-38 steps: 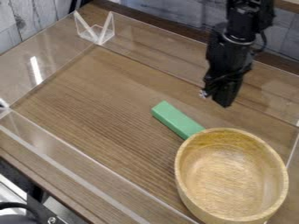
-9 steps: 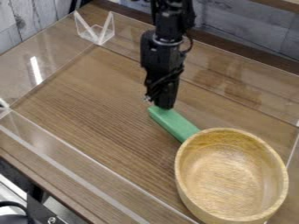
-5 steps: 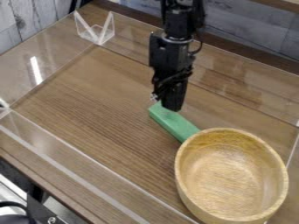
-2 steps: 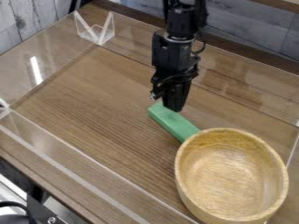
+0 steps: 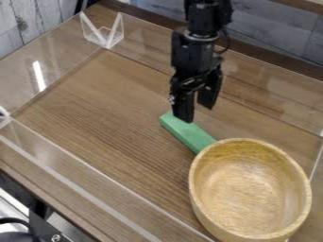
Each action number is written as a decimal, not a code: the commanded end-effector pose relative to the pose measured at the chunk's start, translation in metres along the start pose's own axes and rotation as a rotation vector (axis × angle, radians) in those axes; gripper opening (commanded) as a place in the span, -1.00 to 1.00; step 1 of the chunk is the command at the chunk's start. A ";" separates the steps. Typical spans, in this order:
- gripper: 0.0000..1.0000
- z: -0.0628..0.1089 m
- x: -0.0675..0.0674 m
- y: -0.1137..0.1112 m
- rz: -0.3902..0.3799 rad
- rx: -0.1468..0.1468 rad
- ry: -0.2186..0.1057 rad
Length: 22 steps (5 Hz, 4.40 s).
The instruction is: Put green object into wooden bowl
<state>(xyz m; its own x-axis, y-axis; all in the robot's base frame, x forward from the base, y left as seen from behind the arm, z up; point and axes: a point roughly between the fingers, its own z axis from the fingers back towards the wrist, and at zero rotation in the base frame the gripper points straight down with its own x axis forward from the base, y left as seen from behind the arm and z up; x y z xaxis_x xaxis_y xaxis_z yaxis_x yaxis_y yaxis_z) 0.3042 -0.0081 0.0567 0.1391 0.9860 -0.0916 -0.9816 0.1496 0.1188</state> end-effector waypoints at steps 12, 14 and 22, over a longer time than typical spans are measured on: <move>-1.00 -0.002 0.001 0.007 0.028 -0.063 -0.028; -1.00 0.037 0.001 0.011 -0.165 -0.062 0.032; 1.00 0.002 -0.102 0.046 -0.375 -0.046 0.061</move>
<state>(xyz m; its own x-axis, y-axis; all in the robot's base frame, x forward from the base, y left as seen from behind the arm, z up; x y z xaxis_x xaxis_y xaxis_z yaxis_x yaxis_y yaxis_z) 0.2407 -0.1026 0.0651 0.4751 0.8598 -0.1872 -0.8685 0.4923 0.0571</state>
